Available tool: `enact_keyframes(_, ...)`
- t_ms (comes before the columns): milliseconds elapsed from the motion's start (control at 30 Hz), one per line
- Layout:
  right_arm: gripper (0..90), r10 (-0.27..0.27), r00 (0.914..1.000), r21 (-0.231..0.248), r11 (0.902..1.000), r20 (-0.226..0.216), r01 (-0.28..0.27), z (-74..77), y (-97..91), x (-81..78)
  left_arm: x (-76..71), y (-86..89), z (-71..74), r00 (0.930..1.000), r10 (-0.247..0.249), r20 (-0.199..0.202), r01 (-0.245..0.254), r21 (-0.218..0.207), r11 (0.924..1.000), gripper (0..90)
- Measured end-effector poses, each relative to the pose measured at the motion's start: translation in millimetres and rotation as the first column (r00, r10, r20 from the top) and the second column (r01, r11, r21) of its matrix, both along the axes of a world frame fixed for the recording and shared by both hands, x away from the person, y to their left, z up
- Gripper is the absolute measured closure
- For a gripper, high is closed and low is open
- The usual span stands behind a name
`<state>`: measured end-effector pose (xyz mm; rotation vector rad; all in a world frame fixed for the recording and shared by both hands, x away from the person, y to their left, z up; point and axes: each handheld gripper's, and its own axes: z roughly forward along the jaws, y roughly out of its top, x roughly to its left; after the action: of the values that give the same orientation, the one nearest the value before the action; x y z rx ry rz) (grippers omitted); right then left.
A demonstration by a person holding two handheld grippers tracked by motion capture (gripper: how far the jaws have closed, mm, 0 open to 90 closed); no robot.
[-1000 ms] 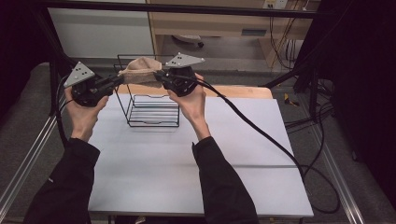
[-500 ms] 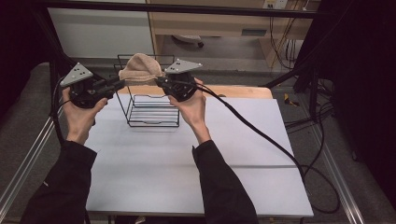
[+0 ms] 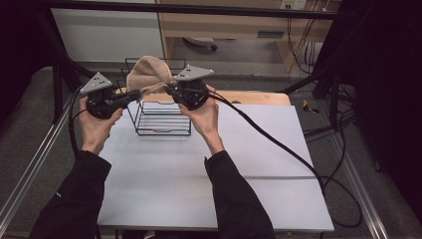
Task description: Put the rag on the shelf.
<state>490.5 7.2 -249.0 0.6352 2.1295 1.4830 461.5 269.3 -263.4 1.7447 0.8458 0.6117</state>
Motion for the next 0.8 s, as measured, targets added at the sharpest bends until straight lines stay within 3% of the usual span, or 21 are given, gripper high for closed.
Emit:
enact_keyframes(200,74.7,0.018,0.9998,0.049,0.9986,-0.005,-0.018,7.7,-3.7,-3.6,1.4,-3.4,-1.9,1.0000,0.009,0.000,-0.009,0.066,0.9978,90.0)
enact_keyframes(333,65.4,-0.022,0.9996,0.094,0.9954,0.016,0.021,18.8,-9.1,-0.7,3.7,-4.1,-5.1,1.0000,0.007,-0.006,-0.006,0.071,0.9975,90.0)
enact_keyframes(400,61.2,-0.063,0.9980,0.106,0.9923,-0.003,0.063,22.7,-9.4,6.1,4.1,-4.8,-5.9,0.9999,0.007,-0.007,-0.007,0.072,0.9974,90.0)
enact_keyframes(467,61.0,-0.065,0.9972,0.139,0.9878,-0.036,0.070,23.9,-7.9,13.2,4.6,-5.0,-6.1,1.0000,0.008,-0.005,-0.008,0.074,0.9972,90.0)
enact_keyframes(567,63.1,-0.051,0.9968,0.121,0.9909,-0.062,0.058,21.6,-0.5,19.8,5.3,-4.6,-6.2,1.0000,0.005,-0.005,-0.005,0.072,0.9974,90.0)
enact_keyframes(667,73.1,-0.023,0.9972,0.120,0.9923,-0.071,0.032,18.5,5.8,19.4,5.5,-4.0,-6.5,0.9999,0.005,-0.011,-0.005,0.070,0.9975,90.0)
enact_keyframes(800,85.4,0.006,0.9990,0.094,0.9956,-0.045,-0.002,14.9,8.9,15.1,4.6,-2.0,-6.6,0.9998,0.003,-0.020,-0.002,0.053,0.9986,90.0)
